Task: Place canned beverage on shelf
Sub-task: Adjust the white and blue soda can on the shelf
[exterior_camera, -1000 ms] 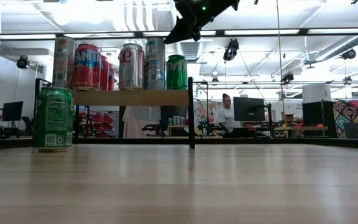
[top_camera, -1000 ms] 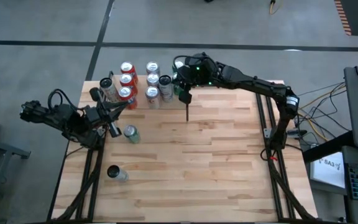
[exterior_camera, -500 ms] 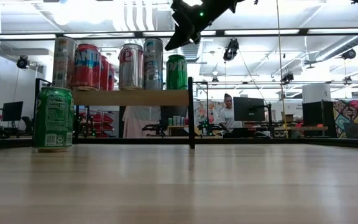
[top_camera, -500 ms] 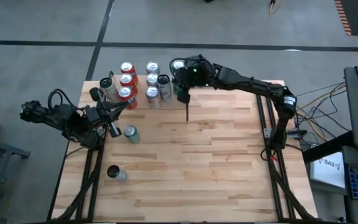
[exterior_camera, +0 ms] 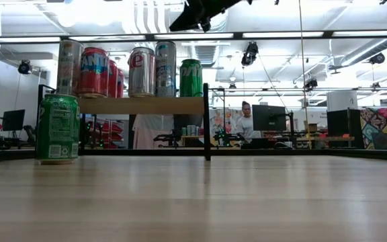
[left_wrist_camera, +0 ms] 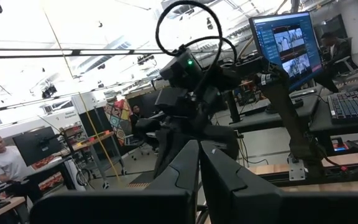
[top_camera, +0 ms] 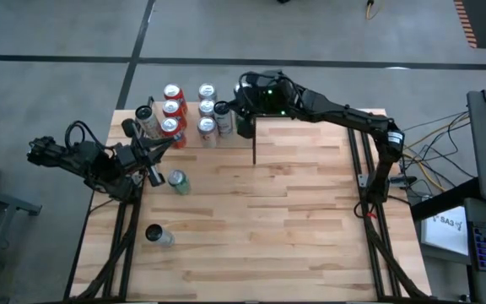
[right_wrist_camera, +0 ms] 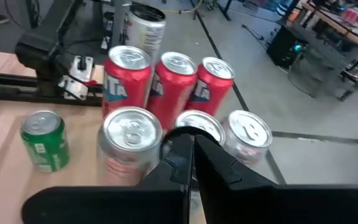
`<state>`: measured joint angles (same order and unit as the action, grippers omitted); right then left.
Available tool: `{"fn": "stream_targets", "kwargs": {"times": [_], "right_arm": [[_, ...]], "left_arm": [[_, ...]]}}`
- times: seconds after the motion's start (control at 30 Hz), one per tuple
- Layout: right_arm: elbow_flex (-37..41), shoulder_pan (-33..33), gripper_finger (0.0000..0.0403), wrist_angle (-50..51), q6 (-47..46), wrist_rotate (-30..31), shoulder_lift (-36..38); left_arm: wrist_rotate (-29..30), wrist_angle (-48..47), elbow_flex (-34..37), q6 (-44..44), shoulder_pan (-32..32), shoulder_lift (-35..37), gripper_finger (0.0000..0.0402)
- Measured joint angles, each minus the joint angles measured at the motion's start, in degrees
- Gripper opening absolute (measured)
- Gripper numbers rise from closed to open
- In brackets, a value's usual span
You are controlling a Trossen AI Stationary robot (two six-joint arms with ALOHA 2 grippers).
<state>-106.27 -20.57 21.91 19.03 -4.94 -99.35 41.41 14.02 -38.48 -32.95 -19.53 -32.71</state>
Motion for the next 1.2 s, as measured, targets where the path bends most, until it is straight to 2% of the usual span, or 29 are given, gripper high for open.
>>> {"fn": "stream_targets", "kwargs": {"times": [0.23, 0.83, 1.2], "right_arm": [[0.61, 1.14, 0.0009, -4.02, -0.10, 0.03, -2.43], [0.60, 1.58, 0.0009, 2.61, 0.03, 0.54, -1.61], [-6.22, -1.24, 0.0009, 1.09, 4.17, 1.89, -3.56]], "left_arm": [[-0.02, 0.00, 0.00, -0.01, 0.02, 0.01, 0.0000], [-0.02, 0.00, 0.00, 0.00, 0.02, 0.00, 0.0000], [-0.02, 0.00, 0.00, 0.00, 0.00, 0.00, 0.0000]]}}
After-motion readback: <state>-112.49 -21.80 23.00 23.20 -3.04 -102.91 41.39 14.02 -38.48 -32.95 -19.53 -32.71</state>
